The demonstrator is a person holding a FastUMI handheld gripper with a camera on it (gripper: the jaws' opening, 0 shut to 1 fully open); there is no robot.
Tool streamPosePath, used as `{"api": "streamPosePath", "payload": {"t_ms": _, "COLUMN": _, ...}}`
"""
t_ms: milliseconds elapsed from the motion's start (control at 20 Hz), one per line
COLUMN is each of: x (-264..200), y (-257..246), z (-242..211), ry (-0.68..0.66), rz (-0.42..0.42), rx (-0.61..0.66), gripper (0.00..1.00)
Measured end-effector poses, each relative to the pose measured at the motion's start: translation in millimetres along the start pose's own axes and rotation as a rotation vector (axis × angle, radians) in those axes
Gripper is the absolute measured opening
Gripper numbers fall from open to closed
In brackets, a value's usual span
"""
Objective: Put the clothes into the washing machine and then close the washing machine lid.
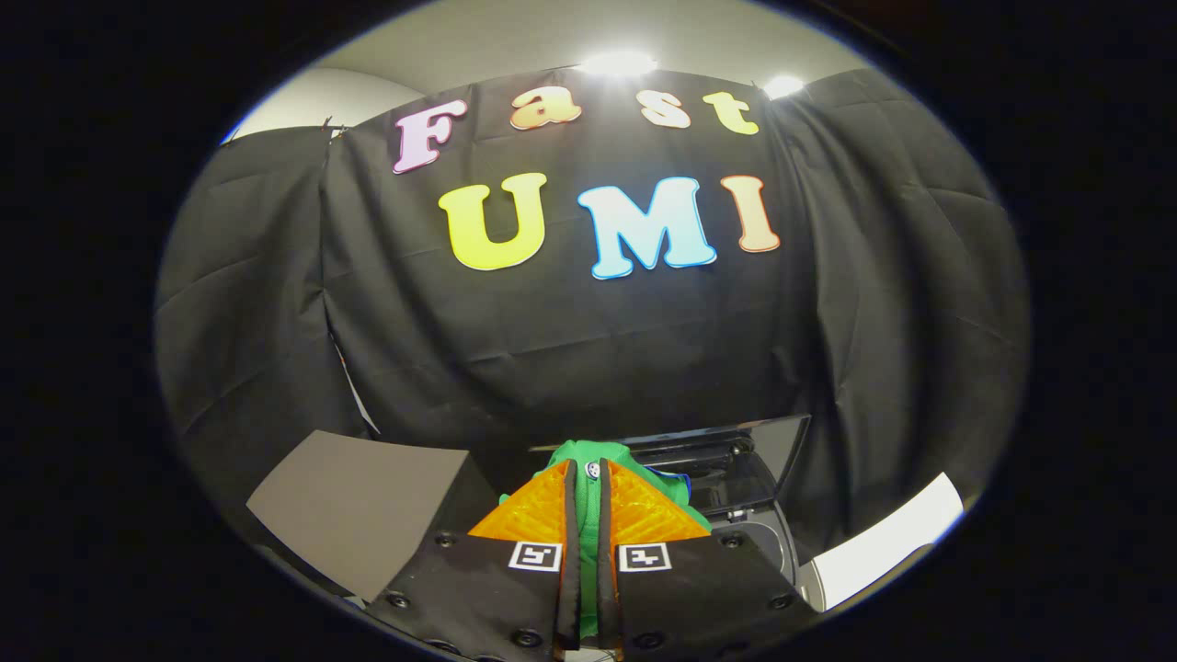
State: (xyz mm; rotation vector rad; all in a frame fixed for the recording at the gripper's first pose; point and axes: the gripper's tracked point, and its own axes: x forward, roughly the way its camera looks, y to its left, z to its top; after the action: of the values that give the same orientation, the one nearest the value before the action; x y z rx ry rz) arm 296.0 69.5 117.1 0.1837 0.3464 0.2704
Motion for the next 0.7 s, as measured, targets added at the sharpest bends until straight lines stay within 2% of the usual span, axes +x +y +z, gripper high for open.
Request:
{"api": "streamPosePath", "payload": {"t_ms": 300, "x": 22.6, "y": -41.8, "z": -31.6, "ry": 0.055, "rz": -0.040, "rx": 0.003, "gripper": 0.09}}
{"api": "streamPosePath", "payload": {"t_ms": 700, "x": 55.7, "y": -74.3, "z": -110.5, "ry": 0.196, "rz": -0.089, "rx": 0.041, "gripper": 0.09}}
